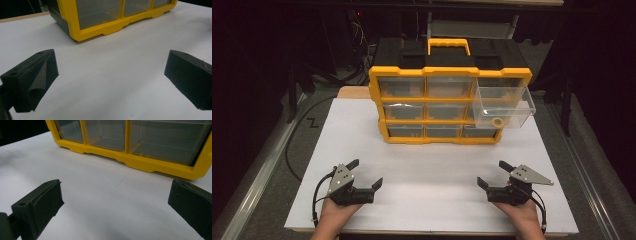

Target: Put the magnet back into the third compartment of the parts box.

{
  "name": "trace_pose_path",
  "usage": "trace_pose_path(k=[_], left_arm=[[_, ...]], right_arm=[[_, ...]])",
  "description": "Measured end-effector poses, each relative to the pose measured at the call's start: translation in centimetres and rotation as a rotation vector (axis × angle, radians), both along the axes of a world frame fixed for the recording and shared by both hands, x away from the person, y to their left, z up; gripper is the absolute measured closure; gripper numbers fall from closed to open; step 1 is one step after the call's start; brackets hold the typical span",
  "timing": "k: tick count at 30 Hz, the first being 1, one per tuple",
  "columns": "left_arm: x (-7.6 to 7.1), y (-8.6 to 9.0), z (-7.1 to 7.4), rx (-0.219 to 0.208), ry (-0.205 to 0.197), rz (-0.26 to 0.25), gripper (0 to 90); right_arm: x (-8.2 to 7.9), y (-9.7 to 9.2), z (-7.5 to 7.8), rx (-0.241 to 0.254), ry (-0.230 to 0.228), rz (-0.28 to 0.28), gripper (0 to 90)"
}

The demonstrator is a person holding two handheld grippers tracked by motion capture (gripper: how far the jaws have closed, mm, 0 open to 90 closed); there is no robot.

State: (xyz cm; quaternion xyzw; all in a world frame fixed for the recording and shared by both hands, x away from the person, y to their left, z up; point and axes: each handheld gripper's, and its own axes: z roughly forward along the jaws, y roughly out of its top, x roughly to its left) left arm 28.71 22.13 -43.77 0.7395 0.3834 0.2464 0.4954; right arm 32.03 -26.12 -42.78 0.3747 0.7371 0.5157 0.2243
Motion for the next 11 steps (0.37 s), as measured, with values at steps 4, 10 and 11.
trace_pose_path(k=[4, 10, 11], left_arm=[[-0.08, -0.22, 0.04, 0.013, -0.003, -0.004, 0.1], [-0.07, -0.16, 0.06, 0.008, -0.008, 0.005, 0.1], [-0.08, -0.12, 0.08, 0.01, -0.008, 0.004, 0.1]], right_arm=[[-0.01, -0.17, -0.03, 0.004, -0.004, -0.012, 0.9], [-0.01, -0.22, -0.15, 0.005, 0.002, -0.02, 0.9], [-0.01, -0.23, -0.15, 0.005, 0.001, -0.022, 0.8]])
